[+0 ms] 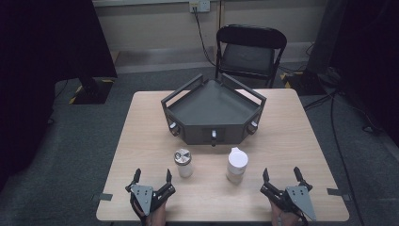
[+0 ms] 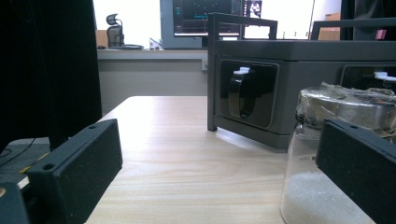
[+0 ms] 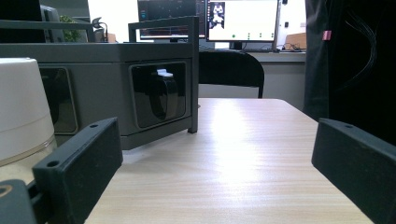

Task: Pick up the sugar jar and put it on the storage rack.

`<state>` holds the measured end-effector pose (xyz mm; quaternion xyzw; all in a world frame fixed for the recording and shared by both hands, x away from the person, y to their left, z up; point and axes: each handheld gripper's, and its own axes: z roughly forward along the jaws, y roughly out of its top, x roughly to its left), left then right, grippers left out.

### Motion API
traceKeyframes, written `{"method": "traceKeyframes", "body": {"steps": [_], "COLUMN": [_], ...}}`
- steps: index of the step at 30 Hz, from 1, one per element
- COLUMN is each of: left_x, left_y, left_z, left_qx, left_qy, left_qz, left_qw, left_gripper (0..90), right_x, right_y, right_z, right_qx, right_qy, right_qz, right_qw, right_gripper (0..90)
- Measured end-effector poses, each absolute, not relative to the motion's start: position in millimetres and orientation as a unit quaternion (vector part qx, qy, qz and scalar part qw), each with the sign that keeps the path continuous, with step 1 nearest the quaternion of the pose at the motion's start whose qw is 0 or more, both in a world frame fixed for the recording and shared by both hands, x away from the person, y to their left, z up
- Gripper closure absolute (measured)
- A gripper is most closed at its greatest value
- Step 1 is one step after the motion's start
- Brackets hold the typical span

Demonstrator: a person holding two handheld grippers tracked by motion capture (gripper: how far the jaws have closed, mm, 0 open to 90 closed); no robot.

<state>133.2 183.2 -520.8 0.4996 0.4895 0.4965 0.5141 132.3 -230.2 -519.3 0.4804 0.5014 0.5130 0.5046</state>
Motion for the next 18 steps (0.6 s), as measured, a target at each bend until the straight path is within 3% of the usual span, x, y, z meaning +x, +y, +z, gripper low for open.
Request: {"method": "traceKeyframes", "body": {"steps": [18], "left_x": [138.1], "left_y": [191.1], "left_z": [-516.3], "left_qx": [0.508], "left_qy": [0.483], "left_qz": [0.472], "left_qw": [0.535], "left_gripper": [0.0], "right_x": [132.3], "right_y": [-230.4], "right_z": [-519.2], "right_qx": [0.480], "right_qy": [0.502], "right_qz": [0.513], "right_qw": [0.504], "right_gripper": [0.0]}}
